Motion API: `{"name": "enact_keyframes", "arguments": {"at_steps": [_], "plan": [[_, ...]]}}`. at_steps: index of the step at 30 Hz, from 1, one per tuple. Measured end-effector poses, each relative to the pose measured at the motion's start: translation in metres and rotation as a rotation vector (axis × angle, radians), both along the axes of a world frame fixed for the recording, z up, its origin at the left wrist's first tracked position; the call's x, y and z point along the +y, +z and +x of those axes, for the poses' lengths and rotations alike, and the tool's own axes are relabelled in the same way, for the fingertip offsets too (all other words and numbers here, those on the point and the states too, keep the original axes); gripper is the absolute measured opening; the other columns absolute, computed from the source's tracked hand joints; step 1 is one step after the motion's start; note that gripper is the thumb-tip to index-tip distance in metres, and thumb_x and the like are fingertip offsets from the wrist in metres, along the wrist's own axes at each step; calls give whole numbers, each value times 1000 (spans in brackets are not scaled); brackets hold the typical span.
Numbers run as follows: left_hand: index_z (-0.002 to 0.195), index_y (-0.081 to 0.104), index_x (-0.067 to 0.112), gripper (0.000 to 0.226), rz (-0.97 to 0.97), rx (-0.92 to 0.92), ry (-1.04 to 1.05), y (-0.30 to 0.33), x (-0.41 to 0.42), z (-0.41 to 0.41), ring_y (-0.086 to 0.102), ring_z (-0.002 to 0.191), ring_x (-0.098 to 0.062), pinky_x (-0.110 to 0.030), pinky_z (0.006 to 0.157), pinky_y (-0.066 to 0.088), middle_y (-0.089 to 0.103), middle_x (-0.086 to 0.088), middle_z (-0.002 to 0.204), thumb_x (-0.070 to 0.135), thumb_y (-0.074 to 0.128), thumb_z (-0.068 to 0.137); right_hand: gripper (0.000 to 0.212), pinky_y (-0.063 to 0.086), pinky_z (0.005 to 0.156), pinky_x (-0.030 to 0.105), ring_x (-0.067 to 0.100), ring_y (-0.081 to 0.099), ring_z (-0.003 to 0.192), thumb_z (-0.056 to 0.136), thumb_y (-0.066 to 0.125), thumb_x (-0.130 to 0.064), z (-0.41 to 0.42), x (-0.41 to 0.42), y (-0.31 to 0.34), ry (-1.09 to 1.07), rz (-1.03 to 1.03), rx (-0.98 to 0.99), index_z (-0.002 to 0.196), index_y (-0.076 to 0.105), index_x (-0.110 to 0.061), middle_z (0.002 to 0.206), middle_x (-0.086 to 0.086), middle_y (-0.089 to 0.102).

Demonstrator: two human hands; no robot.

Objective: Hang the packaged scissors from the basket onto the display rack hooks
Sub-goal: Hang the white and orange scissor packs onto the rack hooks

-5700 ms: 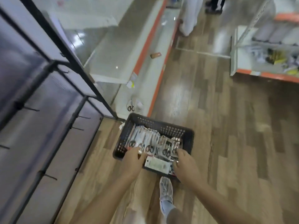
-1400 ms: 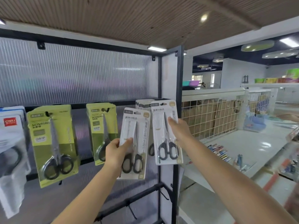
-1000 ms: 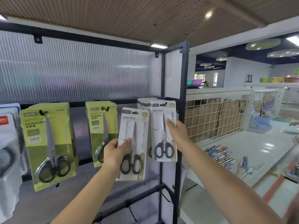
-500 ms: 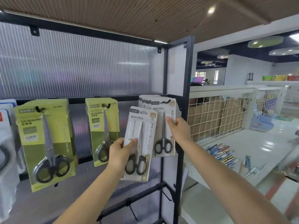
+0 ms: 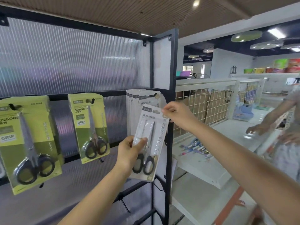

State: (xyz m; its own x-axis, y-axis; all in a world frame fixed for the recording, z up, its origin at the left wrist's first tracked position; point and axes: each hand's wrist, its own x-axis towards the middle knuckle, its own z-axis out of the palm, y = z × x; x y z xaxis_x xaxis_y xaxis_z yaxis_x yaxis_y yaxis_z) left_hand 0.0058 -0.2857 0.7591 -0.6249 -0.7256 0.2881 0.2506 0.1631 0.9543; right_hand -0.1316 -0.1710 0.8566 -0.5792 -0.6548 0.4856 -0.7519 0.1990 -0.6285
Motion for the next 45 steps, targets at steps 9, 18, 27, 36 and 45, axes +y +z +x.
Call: {"name": "enact_keyframes", "arguments": {"at_steps": [9, 18, 27, 36, 45], "plan": [[85, 62, 9, 10, 22, -19, -164, -14, 3, -7, 60, 69, -17, -24, 60, 52, 61, -13, 79, 12, 70, 81, 19, 37, 77, 20, 5, 52, 86, 95, 53, -23, -7, 8, 14, -62, -14, 67, 106, 60, -9, 99, -4, 59], [82, 55, 16, 16, -104, 6, -78, 7, -7, -21, 54, 69, -14, -21, 58, 51, 53, -2, 74, 13, 71, 82, 17, 37, 79, 23, 8, 52, 93, 94, 55, -23, -18, -11, 46, -64, -80, 138, 102, 62, -10, 95, -5, 58], [84, 54, 16, 17, -86, 3, -48, 11, -17, -35, 52, 65, -15, -25, 56, 49, 51, -4, 77, 14, 71, 82, 19, 36, 81, 22, 8, 50, 100, 93, 57, -20, -32, -30, 52, -66, -95, 86, 104, 63, -6, 101, -2, 58], [73, 54, 19, 20, -219, -95, 107, 2, -30, -43, 53, 71, -17, -38, 73, 52, 54, 2, 72, 17, 72, 82, 17, 36, 61, 3, -1, 50, 74, 94, 55, -17, -35, -47, 38, -69, -107, 154, 101, 64, -5, 92, -3, 60], [80, 54, 15, 15, -316, -121, 221, -1, -50, -53, 47, 64, -3, -3, 57, 38, 53, 7, 72, 17, 68, 86, 18, 42, 79, 19, 14, 58, 95, 93, 53, -9, -42, -64, 30, -91, -125, 168, 109, 61, -7, 109, 4, 61]]}}
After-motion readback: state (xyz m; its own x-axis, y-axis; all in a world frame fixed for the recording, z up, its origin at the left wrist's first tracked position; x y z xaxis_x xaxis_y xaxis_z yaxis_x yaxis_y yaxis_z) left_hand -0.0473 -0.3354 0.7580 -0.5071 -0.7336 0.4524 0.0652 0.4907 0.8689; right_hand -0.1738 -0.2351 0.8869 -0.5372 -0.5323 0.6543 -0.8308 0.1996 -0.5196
